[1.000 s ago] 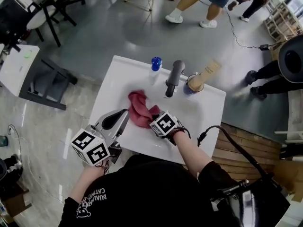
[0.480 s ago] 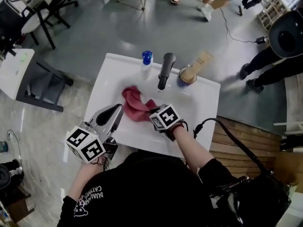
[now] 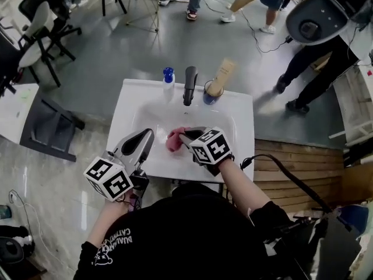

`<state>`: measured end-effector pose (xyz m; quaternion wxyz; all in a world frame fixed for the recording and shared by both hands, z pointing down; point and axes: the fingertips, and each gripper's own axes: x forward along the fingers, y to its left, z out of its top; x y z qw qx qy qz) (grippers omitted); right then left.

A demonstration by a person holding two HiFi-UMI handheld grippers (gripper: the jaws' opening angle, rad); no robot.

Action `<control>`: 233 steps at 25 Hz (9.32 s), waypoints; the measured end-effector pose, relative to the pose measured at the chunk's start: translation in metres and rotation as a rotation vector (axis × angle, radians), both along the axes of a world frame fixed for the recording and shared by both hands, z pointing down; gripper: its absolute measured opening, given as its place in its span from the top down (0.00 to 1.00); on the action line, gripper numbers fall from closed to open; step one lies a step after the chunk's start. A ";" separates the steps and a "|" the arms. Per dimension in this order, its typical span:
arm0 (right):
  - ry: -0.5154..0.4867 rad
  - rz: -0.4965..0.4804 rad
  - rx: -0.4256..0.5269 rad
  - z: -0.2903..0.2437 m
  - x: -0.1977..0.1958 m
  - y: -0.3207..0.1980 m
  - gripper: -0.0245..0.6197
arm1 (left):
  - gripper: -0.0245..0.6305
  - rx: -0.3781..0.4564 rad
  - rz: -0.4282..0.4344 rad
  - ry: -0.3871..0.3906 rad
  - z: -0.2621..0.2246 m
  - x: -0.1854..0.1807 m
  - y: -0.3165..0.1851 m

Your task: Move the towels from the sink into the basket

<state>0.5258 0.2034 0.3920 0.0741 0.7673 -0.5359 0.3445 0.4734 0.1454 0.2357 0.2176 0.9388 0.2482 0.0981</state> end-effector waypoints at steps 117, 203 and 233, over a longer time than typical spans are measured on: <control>-0.044 -0.491 0.628 -0.205 -0.456 -0.254 0.93 | 0.96 0.065 -0.667 0.111 -0.030 -0.484 -0.237; -0.236 -0.634 -0.776 0.534 -0.451 -0.282 0.79 | 0.96 -0.451 -1.167 -0.613 0.535 -0.511 -0.304; -0.307 -0.405 0.550 -0.154 -0.447 -0.406 0.96 | 0.96 0.227 -0.979 0.085 -0.031 -0.464 -0.356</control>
